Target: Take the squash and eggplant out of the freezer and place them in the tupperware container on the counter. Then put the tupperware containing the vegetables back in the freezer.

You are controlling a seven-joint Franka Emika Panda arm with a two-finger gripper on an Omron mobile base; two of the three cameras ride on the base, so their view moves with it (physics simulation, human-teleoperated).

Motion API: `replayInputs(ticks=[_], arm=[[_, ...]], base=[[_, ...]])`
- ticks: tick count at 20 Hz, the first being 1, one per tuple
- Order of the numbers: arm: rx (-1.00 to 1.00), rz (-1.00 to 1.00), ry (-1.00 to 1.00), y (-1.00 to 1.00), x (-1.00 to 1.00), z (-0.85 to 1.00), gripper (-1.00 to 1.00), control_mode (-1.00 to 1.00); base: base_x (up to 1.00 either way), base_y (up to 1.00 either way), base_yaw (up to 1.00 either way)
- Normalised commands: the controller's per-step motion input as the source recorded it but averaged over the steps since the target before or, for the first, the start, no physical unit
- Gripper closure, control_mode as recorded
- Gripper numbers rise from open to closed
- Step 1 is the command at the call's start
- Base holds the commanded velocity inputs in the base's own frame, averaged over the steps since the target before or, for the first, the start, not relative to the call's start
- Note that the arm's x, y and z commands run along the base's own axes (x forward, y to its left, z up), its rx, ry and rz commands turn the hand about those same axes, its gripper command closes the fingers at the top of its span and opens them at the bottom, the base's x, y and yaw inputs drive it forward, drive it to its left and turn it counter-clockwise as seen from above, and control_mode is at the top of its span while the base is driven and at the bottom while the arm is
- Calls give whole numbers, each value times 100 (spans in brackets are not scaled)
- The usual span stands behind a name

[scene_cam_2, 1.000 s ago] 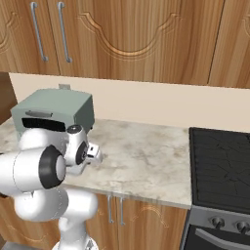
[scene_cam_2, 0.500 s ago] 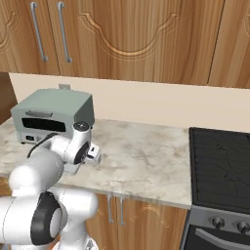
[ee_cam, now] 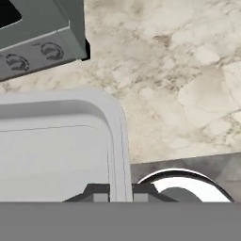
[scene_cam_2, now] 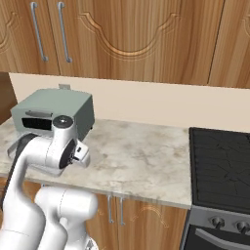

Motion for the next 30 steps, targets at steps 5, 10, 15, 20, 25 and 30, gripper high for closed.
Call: replayInputs(ticks=[5,10,15,20,25,30], arm=[[-9,-11,0,-8,-45,100,100,-100],[-8,-8,0,-6,-29,100,100,-100],[-2,-2,0,-17,-78,45,100,-100],[1,0,0,-6,-91,17,100,-100],[1,0,0,-7,-54,3,100,-100],[0,0,0,0,-16,0,100,100]], base=[[0,0,0],[0,0,0],[0,0,0],[0,0,0],[0,0,0],[-57,5,0]])
